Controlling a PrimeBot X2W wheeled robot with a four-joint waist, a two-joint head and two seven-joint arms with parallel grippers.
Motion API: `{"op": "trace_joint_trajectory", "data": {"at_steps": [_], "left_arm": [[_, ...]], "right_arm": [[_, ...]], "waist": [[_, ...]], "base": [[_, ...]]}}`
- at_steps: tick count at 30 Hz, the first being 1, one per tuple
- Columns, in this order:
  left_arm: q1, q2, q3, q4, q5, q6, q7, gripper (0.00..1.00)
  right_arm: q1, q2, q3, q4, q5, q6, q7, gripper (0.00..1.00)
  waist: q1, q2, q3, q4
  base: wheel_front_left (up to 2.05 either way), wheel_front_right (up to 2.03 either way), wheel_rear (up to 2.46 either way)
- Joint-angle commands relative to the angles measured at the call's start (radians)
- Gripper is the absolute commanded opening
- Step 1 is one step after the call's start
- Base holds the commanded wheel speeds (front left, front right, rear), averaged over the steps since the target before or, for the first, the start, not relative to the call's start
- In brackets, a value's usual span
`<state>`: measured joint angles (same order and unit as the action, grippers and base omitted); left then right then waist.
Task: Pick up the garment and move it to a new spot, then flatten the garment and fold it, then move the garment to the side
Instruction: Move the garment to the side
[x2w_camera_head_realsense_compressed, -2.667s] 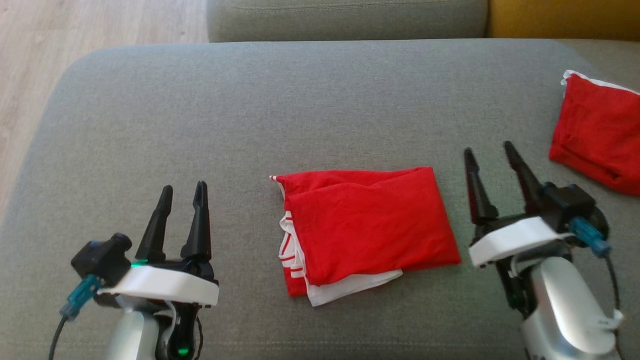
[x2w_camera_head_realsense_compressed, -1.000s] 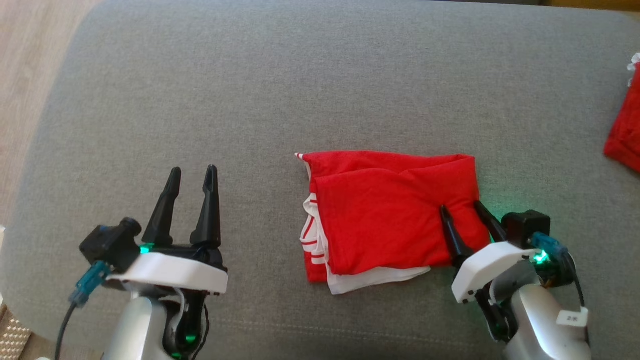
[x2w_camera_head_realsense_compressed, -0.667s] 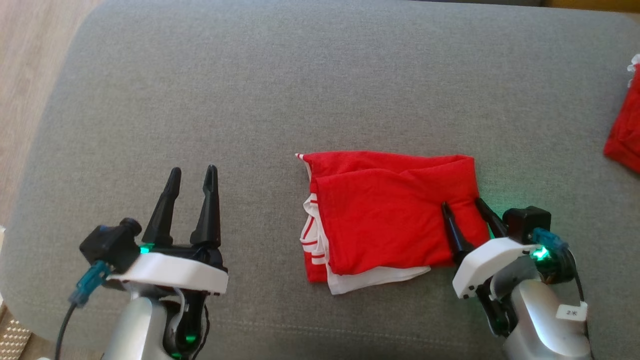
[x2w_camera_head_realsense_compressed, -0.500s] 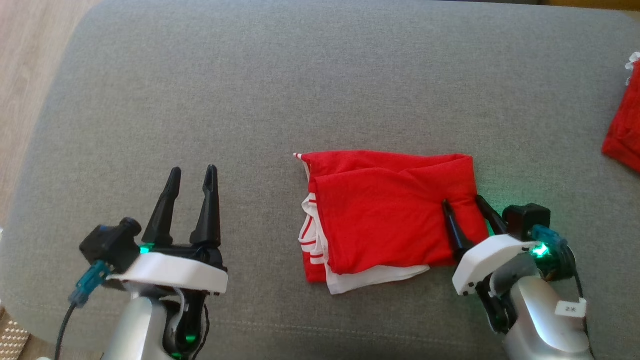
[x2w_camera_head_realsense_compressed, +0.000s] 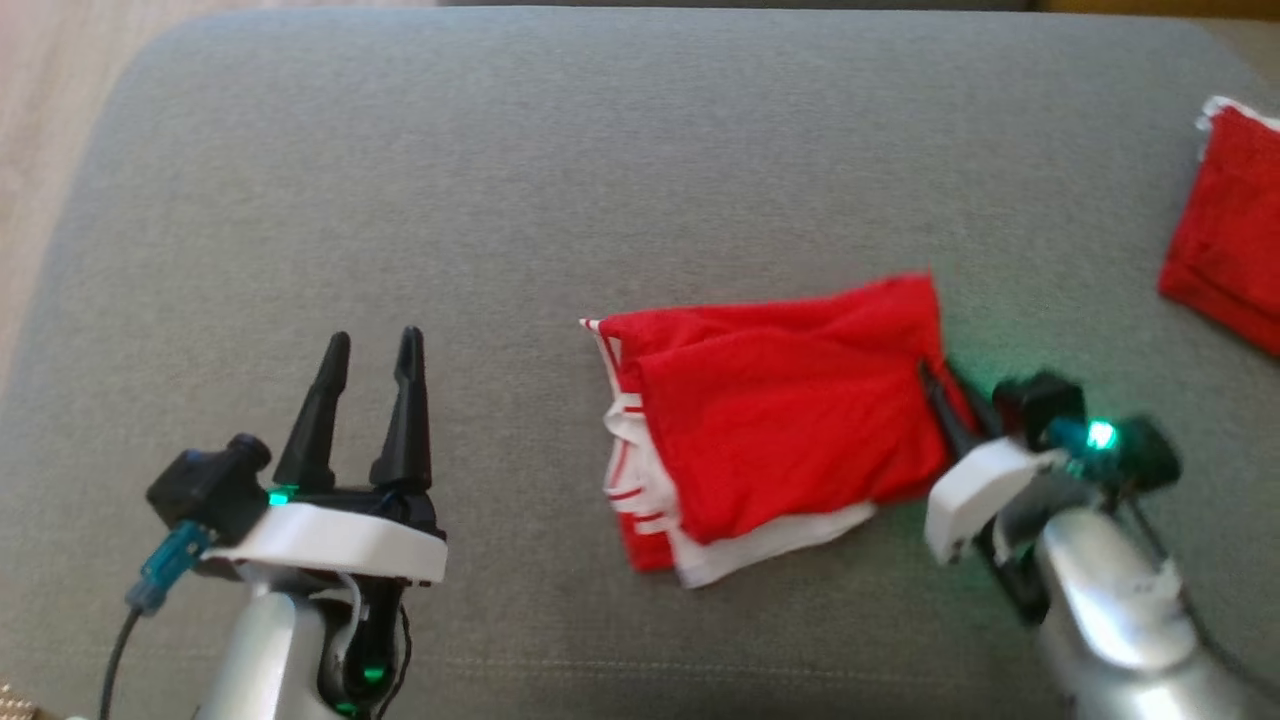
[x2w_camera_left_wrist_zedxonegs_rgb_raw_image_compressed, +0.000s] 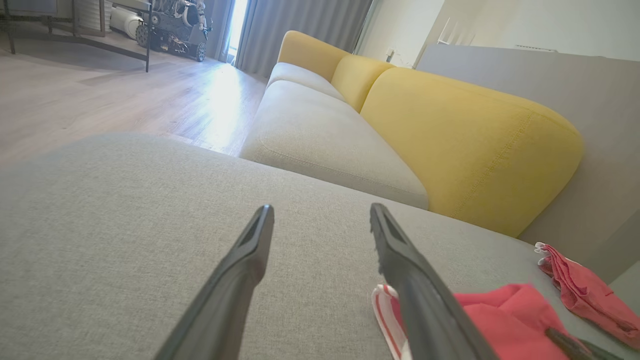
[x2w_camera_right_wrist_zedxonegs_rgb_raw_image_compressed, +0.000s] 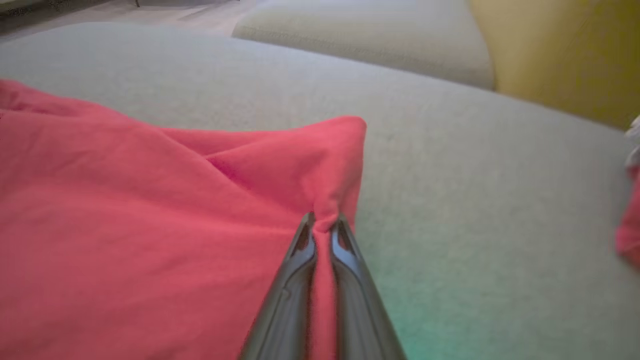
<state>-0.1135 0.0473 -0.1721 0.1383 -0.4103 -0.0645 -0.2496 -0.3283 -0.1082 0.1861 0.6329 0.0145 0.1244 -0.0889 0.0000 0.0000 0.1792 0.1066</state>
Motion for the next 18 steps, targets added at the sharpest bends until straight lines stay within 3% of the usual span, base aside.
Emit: {"op": "trace_joint_trajectory", "data": {"at_steps": [1,9,18], "left_arm": [[-0.043,0.003,0.045,-0.037,0.006,0.002,-0.012,1.0],[-0.089,0.003,0.047,-0.078,0.023,-0.008,-0.012,1.0],[-0.195,0.003,0.022,-0.103,0.058,-0.028,-0.012,1.0]], "right_arm": [[-0.064,-0.029,0.022,-0.05,-0.02,0.006,-0.017,0.0],[-0.25,-0.187,0.088,-0.155,-0.018,0.006,0.04,0.0],[-0.473,-0.321,0.056,-0.114,0.069,0.006,0.105,0.0]], "waist": [[0.0,0.0,0.005,-0.018],[0.0,0.0,0.084,-0.112],[0.0,0.0,0.206,-0.204]], "base": [[0.0,0.0,0.0],[0.0,0.0,0.0],[0.0,0.0,0.0]]}}
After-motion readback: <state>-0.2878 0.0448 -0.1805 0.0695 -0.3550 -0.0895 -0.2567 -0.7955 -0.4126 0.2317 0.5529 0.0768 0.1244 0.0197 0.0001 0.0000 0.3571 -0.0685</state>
